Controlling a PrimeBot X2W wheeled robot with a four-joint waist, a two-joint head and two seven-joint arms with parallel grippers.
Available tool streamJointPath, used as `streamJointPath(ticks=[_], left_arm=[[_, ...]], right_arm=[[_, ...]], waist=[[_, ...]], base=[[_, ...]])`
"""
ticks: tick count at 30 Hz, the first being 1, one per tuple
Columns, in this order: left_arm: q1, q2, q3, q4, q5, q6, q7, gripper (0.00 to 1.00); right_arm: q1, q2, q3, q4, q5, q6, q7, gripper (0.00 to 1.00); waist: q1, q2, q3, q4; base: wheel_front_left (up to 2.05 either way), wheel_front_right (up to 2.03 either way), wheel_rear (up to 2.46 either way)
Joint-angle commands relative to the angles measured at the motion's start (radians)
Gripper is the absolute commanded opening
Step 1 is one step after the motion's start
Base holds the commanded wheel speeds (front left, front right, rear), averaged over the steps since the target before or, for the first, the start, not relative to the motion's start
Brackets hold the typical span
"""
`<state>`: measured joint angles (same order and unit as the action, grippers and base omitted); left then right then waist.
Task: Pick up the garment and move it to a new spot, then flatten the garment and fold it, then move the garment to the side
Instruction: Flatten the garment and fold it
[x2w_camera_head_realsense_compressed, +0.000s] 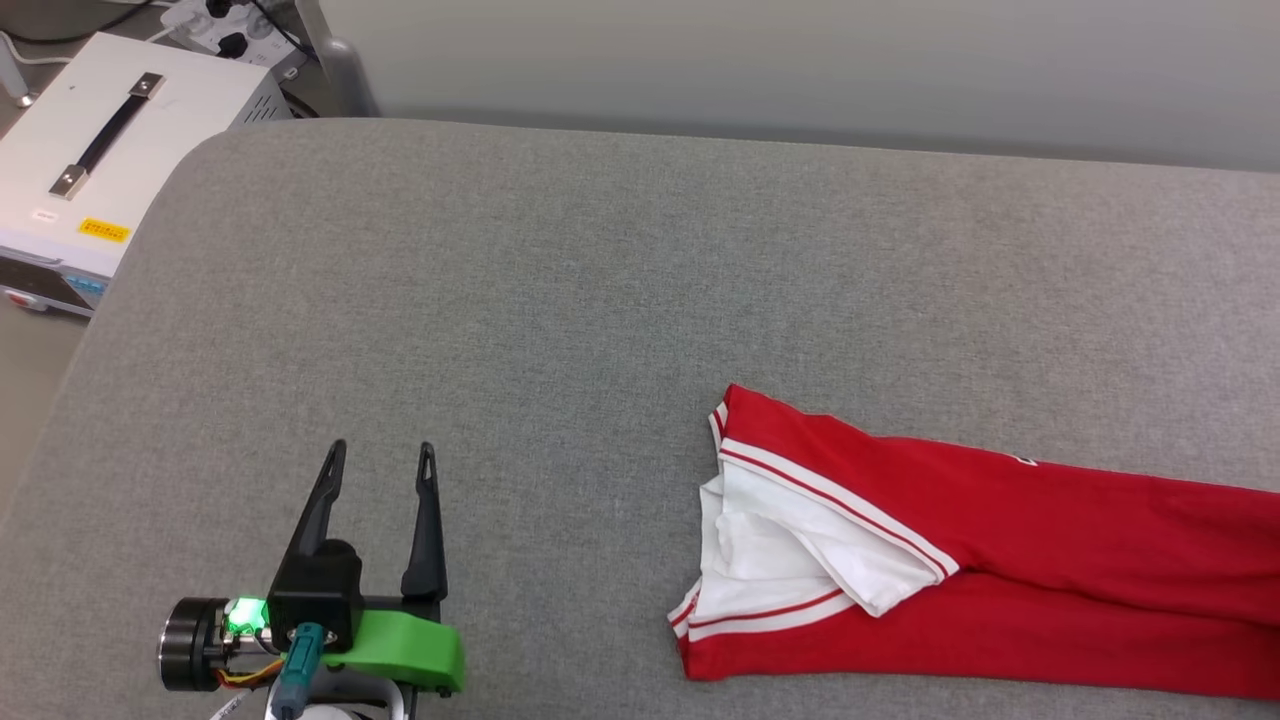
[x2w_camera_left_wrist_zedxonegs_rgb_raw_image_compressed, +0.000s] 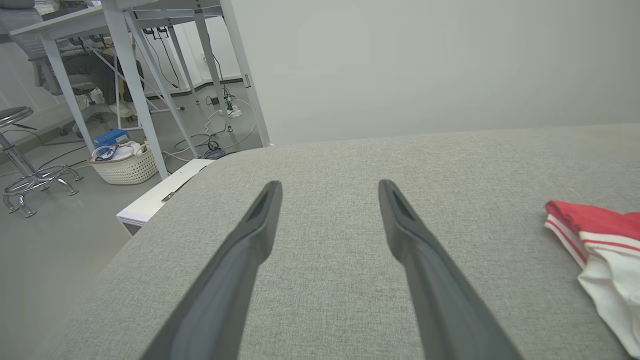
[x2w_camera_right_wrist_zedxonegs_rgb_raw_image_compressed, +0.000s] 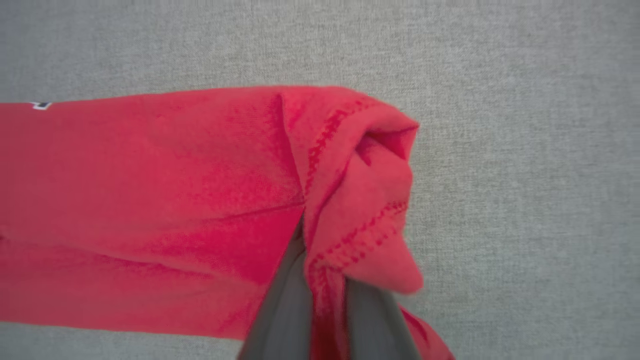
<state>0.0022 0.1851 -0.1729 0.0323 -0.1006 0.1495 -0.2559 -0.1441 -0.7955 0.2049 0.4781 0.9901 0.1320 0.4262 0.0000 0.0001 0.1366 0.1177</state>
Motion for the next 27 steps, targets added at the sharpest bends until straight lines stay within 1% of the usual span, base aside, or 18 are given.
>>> streamJointPath(ticks=[1,5,8,11,16,21,24,27], left_arm=[[0.02,-0.007,0.007,0.004,0.011,-0.006,-0.006,1.0],[0.036,-0.012,0.016,0.007,0.019,-0.016,-0.006,1.0],[0.045,-0.016,0.018,0.008,0.026,-0.024,-0.006,1.0],[0.047,-0.022,0.02,0.009,0.031,-0.031,-0.006,1.0],[0.037,-0.035,0.019,0.012,0.039,-0.043,-0.006,1.0],[0.025,-0.045,0.017,0.015,0.046,-0.053,-0.006,1.0],[0.018,-0.051,0.018,0.018,0.05,-0.058,-0.006,1.0],[0.01,-0.056,0.016,0.021,0.053,-0.063,-0.006,1.0]], right_arm=[[0.015,-0.005,-0.007,-0.01,0.005,-0.001,-0.004,0.0],[0.043,-0.013,-0.015,-0.101,0.025,-0.001,0.005,0.0],[0.067,-0.004,-0.014,-0.211,0.06,-0.001,0.031,0.0],[0.081,0.023,-0.008,-0.316,0.094,-0.001,0.058,0.0],[0.065,0.065,0.036,-0.434,0.054,-0.001,0.103,0.0],[0.0,0.132,0.1,-0.48,0.0,-0.001,0.138,0.0],[-0.058,0.183,0.152,-0.473,-0.04,-0.001,0.151,0.0],[-0.118,0.216,0.213,-0.452,-0.078,-0.001,0.154,0.0]], waist=[[0.0,-0.0001,-0.013,-0.003],[0.0,-0.0001,-0.029,-0.009],[0.0,-0.0001,-0.037,-0.013],[0.0,-0.0001,-0.036,-0.015],[0.0,-0.0001,-0.024,-0.009],[0.0,-0.0001,-0.011,0.002],[0.0,-0.0001,-0.002,0.007],[0.0,-0.0001,0.007,0.015]], base=[[0.0,0.0,0.0],[0.0,0.0,0.0],[0.0,0.0,0.0],[0.0,0.0,0.0],[0.0,0.0,0.0],[0.0,0.0,0.0],[0.0,0.0,0.0],[0.0,0.0,0.0]])
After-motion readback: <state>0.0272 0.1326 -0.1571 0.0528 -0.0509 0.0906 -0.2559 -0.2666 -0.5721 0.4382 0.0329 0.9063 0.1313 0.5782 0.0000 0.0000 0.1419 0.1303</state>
